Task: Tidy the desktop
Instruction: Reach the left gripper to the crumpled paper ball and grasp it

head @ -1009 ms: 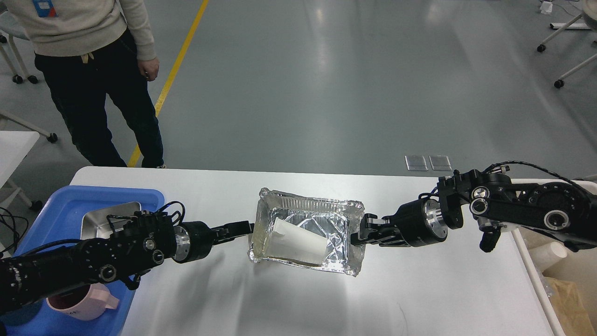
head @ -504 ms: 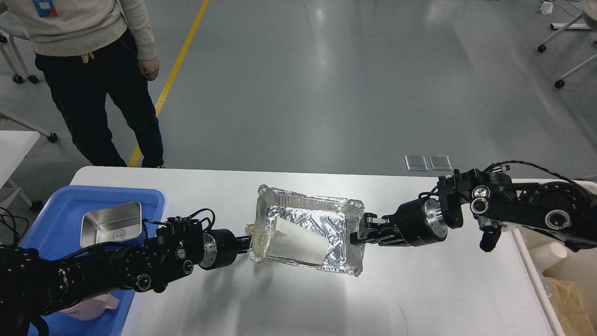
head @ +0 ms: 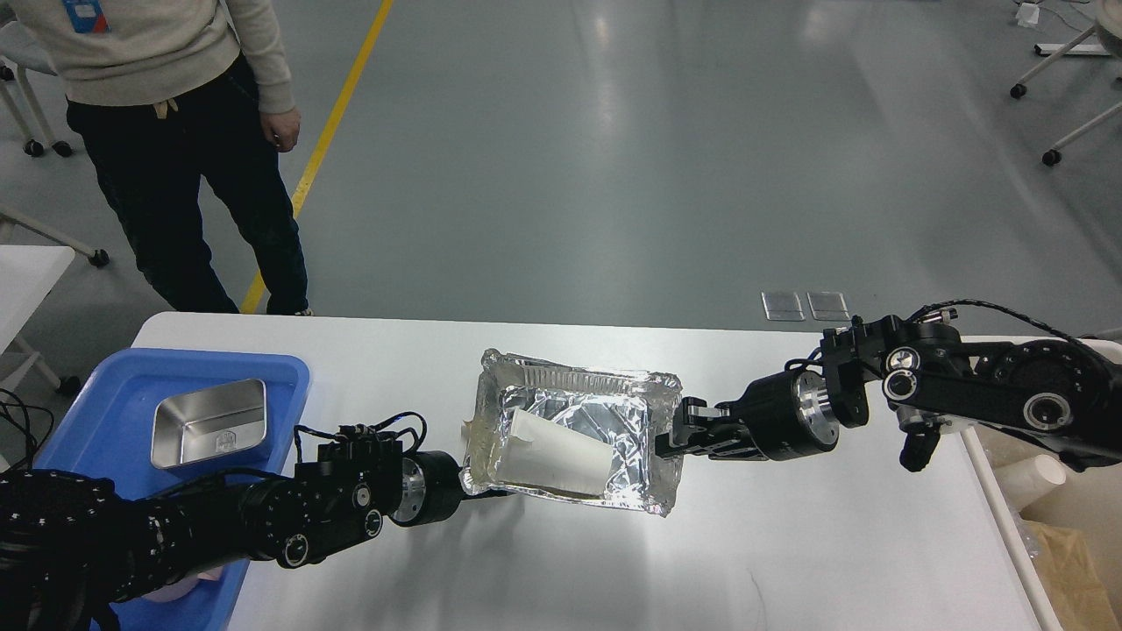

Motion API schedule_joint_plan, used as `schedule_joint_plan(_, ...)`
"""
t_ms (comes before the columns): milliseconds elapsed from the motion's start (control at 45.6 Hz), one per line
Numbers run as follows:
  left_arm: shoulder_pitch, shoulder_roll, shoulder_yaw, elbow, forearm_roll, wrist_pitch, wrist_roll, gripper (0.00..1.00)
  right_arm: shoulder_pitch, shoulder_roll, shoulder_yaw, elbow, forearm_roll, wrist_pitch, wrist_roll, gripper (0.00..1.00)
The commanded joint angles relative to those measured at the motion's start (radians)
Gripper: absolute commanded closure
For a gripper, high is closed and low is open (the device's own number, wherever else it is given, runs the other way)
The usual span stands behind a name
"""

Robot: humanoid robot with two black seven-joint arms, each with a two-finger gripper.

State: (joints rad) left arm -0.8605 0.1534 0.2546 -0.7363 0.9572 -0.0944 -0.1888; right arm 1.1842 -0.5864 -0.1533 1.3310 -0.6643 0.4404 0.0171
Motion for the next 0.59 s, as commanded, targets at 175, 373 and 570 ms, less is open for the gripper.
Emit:
schedule_joint_plan(175,0.003,-0.002,0.002,0.006,0.002,-0.002,-0.041,0.98,0.0,0.003,-0.002,-0.001,0.0,0.0,0.001,1.0)
schedule_joint_plan(373,0.002,-0.002,0.017,0.006,0.0,0.004,-0.06,1.0,0.0,0.0,-0.002,-0.001,-0.001,0.0,0.001,1.0)
schedule_joint_plan(570,-0.006,0.044,0.018,-0.015,0.0,0.004,-0.074,1.0,0.0,0.0,-0.002,-0.001,-0.003,0.0,0.001,1.0)
